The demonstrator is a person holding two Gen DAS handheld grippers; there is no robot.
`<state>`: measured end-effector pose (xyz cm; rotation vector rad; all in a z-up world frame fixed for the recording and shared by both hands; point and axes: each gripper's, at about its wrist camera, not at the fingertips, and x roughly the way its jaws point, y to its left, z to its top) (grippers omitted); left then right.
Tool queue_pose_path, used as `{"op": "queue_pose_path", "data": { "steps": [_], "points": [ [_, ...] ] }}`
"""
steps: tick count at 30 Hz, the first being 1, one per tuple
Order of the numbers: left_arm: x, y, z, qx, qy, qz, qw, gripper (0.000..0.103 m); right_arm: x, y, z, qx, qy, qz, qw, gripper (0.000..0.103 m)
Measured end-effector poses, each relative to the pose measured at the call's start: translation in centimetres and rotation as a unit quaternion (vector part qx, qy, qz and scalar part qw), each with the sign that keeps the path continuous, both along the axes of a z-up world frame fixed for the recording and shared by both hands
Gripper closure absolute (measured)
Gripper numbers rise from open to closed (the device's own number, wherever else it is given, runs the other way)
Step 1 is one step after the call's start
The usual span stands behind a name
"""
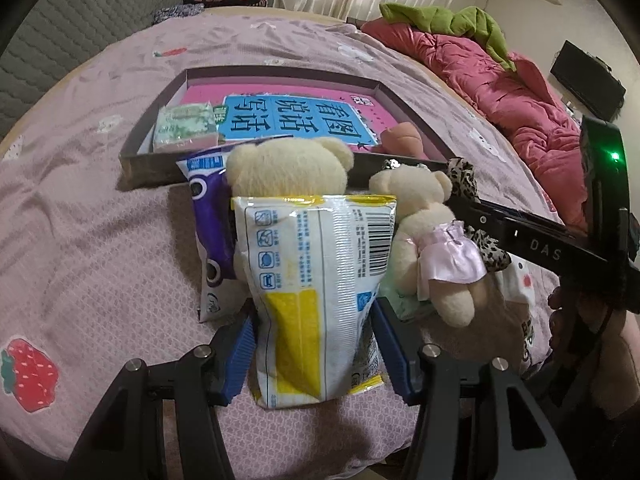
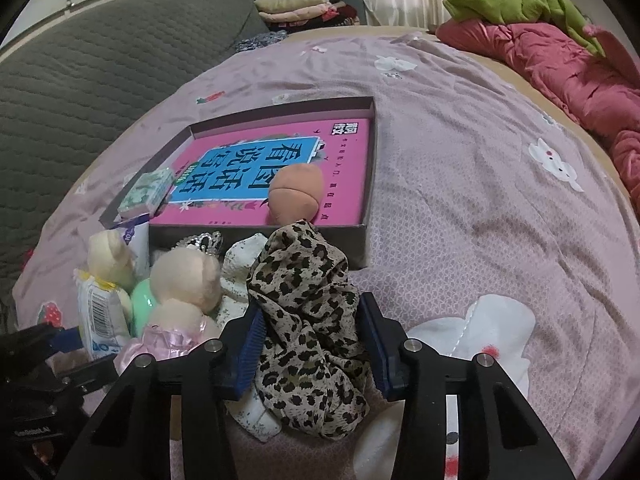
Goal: Organize soft objects
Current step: 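Grasp the white-and-yellow snack bag with the left gripper while the right grasps the leopard scrunchie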
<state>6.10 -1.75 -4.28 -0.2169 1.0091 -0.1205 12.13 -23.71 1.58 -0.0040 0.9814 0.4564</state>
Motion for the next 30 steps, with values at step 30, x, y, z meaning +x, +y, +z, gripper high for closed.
{"op": "queue_pose_path", "data": {
  "steps": [30],
  "points": [
    [-2.1, 2.9, 4.3, -0.027, -0.063, 0.032, 0.9972, 0.066, -0.7, -0.6, 4.5, 0.057, -0.067, 0.004, 0.996, 0.081]
  ]
}}
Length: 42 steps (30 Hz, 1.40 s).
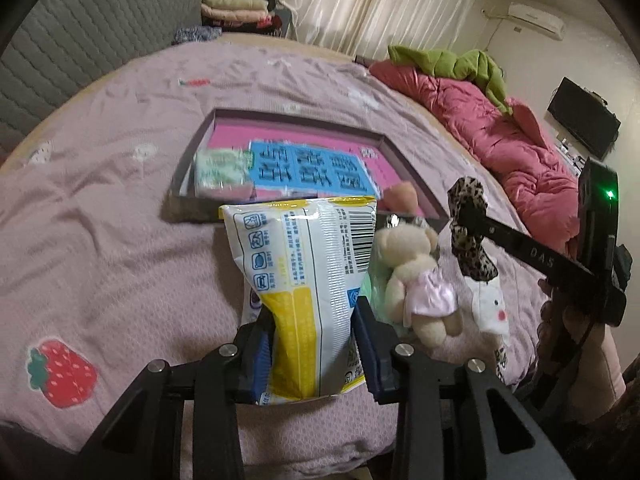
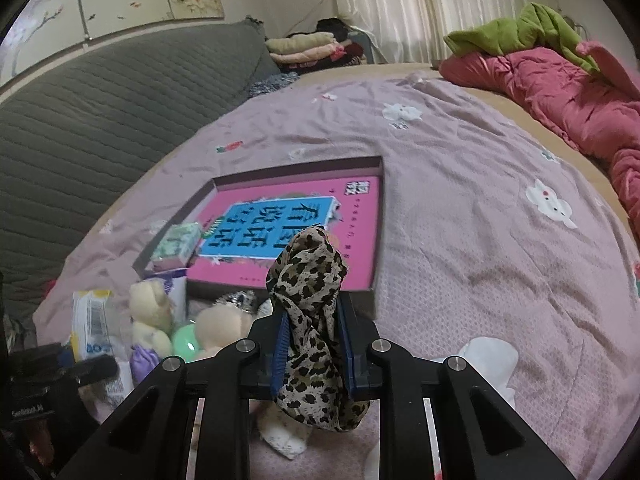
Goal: Organize soft objects
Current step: 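Grasp the white-and-yellow snack bag with the left gripper while the right grasps the leopard scrunchie, then lift and carry the snack bag and scrunchie over the pink book box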
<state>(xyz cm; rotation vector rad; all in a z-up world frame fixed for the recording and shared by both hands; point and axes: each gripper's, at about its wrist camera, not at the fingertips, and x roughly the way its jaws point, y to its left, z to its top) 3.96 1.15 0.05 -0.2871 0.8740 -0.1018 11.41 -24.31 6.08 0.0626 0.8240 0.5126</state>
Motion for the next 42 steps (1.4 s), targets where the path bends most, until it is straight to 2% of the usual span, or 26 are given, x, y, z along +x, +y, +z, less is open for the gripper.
{"op": "queue_pose_path", "data": {
  "steps": [8, 16, 24, 42],
  "points": [
    [0.5, -0.1, 0.6, 0.000, -0.014, -0.008, 0.9999, 0.066, -0.6, 0.8, 0.5, 0.004, -0.015, 0.016, 1.000, 0.081],
    [1.1, 1.1, 1.1, -0.004, -0.028, 0.006, 0.9996, 0.066, -0.6, 1.3, 1.1, 0.026, -0.022, 0.024, 0.999, 0.081],
    [2.7, 3.1, 2.4, 0.029, -0.067, 0.032, 0.9968, 0.066, -0.4, 2.6, 1.8, 0.034, -0.034, 0.037, 0.998, 0.081],
    [5.8, 3.3, 1.8, 0.021, -0.073, 0.021, 0.9969, 0.066, 0.6, 4.1, 2.3, 0.053, -0.040, 0.051, 0.996, 0.081]
  ]
}}
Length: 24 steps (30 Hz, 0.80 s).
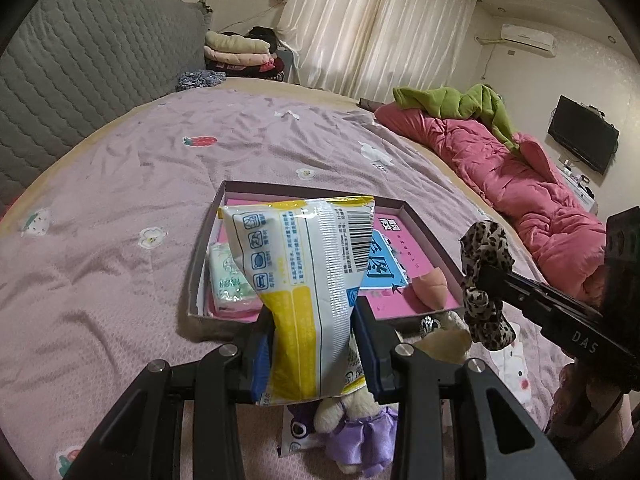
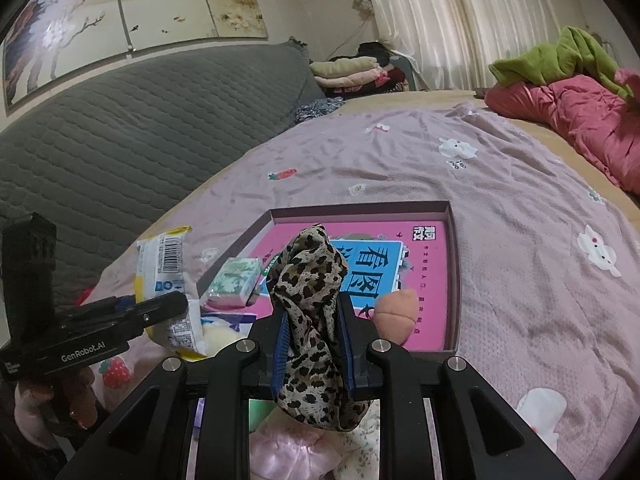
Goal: Organize soft objects
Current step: 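Lift and carry the snack bag and scrunchie over the pink book box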
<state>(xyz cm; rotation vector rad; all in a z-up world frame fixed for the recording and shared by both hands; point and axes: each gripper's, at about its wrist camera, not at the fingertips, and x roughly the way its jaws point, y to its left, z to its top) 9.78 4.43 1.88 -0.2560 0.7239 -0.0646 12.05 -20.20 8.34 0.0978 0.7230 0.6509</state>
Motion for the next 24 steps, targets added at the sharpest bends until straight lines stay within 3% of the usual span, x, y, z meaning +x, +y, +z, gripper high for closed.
{"op": "queue_pose_path", "data": {
  "steps": [12, 24],
  "points": [
    [2.5, 0.8, 0.4, 0.004, -0.019, 0.004, 0.9998, 0.066, 1.4, 0.2, 0.6, 0.007, -0.007, -0.009, 1.000, 0.081],
    [4.7, 1.9, 0.1, -0.007, -0.014, 0.012, 0.9998, 0.066, 2.0, -0.4, 1.0, 0.016, -0.009, -0.012, 1.000, 0.081]
  ]
}}
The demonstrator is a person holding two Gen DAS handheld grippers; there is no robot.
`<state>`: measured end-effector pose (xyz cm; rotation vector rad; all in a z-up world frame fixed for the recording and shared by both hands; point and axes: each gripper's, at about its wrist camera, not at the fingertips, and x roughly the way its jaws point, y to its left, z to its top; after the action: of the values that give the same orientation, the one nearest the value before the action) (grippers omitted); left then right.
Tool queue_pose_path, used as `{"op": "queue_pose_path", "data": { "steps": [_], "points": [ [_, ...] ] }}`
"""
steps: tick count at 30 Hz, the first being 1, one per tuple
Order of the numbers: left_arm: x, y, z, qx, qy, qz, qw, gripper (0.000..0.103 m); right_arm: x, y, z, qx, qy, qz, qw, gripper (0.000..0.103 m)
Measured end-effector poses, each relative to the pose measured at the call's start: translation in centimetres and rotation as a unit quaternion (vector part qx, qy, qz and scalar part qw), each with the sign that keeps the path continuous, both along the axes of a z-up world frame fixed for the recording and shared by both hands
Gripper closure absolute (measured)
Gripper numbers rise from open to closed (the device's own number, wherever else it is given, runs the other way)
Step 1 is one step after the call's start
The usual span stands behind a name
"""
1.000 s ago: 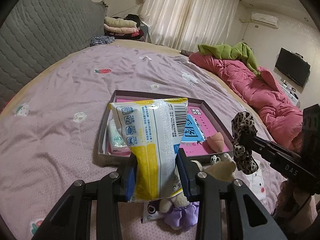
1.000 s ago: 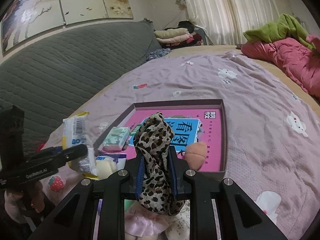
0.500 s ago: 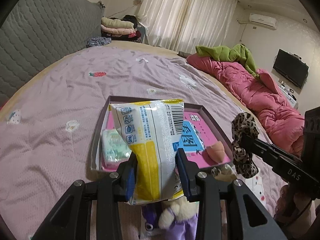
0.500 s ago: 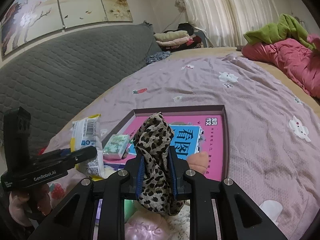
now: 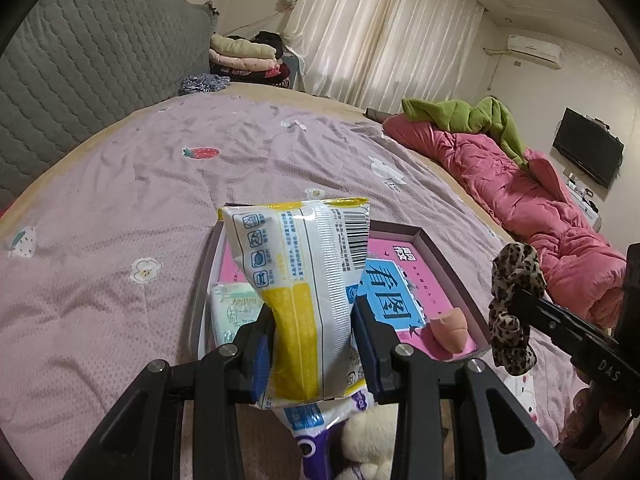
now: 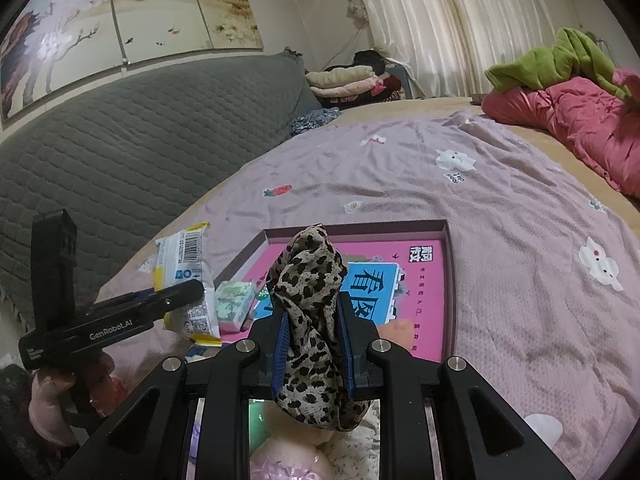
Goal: Organize soft objects
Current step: 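Lift and carry the snack bag and scrunchie over the pink book box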
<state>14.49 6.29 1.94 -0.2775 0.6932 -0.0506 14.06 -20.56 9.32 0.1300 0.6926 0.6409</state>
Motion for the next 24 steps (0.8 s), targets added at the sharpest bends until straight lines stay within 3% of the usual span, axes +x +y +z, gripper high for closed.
{"op": "queue_pose_path", "data": {
  "steps": [14, 24],
  "points": [
    [2.1, 2.4, 0.6, -0.019, -0.018, 0.024, 0.9994, 0.066, 2.6, -1.1, 0.8, 0.016, -0.005, -0.025, 1.000, 0.081],
    [3.9, 2.1, -0.1, -0.023, -0.003, 0.008, 0.9997, 0.066, 4.0, 0.9, -0.4, 0.011, 0.013, 0.003, 1.000, 0.081]
  ]
}}
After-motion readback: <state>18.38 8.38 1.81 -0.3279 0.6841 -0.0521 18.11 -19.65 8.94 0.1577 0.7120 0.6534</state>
